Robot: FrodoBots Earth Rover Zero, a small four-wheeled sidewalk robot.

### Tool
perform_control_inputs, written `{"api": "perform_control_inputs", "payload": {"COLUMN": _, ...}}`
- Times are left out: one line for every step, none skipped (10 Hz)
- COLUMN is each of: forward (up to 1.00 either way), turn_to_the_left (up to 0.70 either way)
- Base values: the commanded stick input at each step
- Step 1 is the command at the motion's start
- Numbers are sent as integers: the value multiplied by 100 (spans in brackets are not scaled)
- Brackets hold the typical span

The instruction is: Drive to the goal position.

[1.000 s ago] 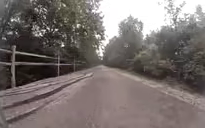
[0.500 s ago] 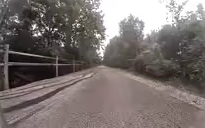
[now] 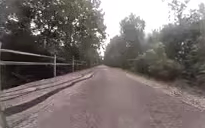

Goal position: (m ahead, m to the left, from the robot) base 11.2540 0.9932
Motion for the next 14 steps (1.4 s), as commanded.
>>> {"api": "perform_control_inputs", "payload": {"forward": 70, "turn_to_the_left": 0}}
{"api": "perform_control_inputs", "payload": {"forward": 70, "turn_to_the_left": 0}}
{"api": "perform_control_inputs", "payload": {"forward": 70, "turn_to_the_left": 0}}
{"api": "perform_control_inputs", "payload": {"forward": 70, "turn_to_the_left": 0}}
{"api": "perform_control_inputs", "payload": {"forward": 70, "turn_to_the_left": 0}}
{"api": "perform_control_inputs", "payload": {"forward": 70, "turn_to_the_left": 0}}
{"api": "perform_control_inputs", "payload": {"forward": 70, "turn_to_the_left": 0}}
{"api": "perform_control_inputs", "payload": {"forward": 70, "turn_to_the_left": 0}}
{"api": "perform_control_inputs", "payload": {"forward": 70, "turn_to_the_left": 0}}
{"api": "perform_control_inputs", "payload": {"forward": 70, "turn_to_the_left": 0}}
{"api": "perform_control_inputs", "payload": {"forward": 70, "turn_to_the_left": 0}}
{"api": "perform_control_inputs", "payload": {"forward": 70, "turn_to_the_left": 0}}
{"api": "perform_control_inputs", "payload": {"forward": 70, "turn_to_the_left": 0}}
{"api": "perform_control_inputs", "payload": {"forward": 70, "turn_to_the_left": 0}}
